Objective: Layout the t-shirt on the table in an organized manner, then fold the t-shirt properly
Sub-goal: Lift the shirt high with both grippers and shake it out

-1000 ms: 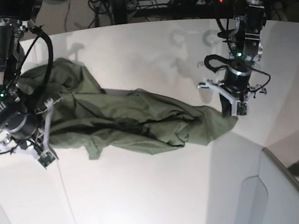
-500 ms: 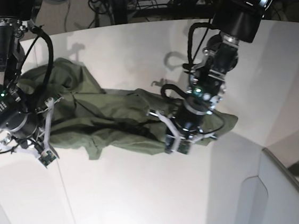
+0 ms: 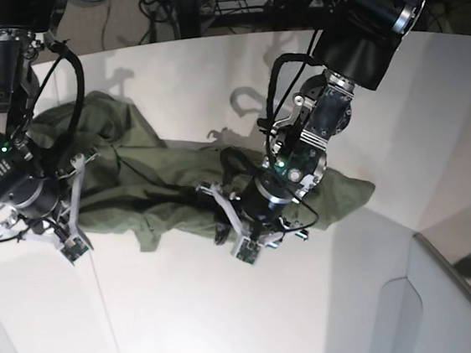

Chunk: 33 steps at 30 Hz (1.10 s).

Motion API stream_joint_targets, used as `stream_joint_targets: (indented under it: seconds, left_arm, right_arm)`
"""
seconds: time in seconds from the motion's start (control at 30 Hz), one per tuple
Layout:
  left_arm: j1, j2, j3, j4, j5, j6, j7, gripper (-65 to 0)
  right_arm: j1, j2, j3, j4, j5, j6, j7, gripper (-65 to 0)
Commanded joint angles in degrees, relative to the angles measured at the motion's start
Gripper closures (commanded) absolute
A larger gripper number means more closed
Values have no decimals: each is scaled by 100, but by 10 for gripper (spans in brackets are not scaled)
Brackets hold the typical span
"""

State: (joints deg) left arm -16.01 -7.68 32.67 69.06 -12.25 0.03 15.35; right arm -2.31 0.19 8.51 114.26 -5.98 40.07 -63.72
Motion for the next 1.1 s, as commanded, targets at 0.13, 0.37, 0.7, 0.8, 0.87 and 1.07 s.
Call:
stream_joint_targets:
  seconds: [0.13, 0.37, 0.7, 0.8, 0.87, 1.07]
  left_arm:
    - [-162, -98, -27, 343, -1188, 27, -1, -278]
    - [-276, -546, 615, 404, 1142, -227, -72, -276]
    - [172, -502, 588, 1301, 4060, -2346, -28, -280]
    - [102, -379, 588, 1389, 4087, -2460, 579, -281]
    - [-39, -265, 580, 1336, 4087, -2460, 851, -281]
    - [-223, -142, 580, 1257, 4087, -2724, 887, -276]
  right_arm:
    - [77, 39, -12, 86, 4, -7, 65, -2]
    - [77, 170, -21, 78, 4, -7, 65, -2]
    - [77, 197, -21, 7, 4, -7, 73, -2]
    - [77, 188, -21, 7, 4, -7, 73, -2]
    - [77, 188, -21, 7, 4, -7, 73, -2]
    - [77, 188, -21, 7, 4, -7, 73, -2]
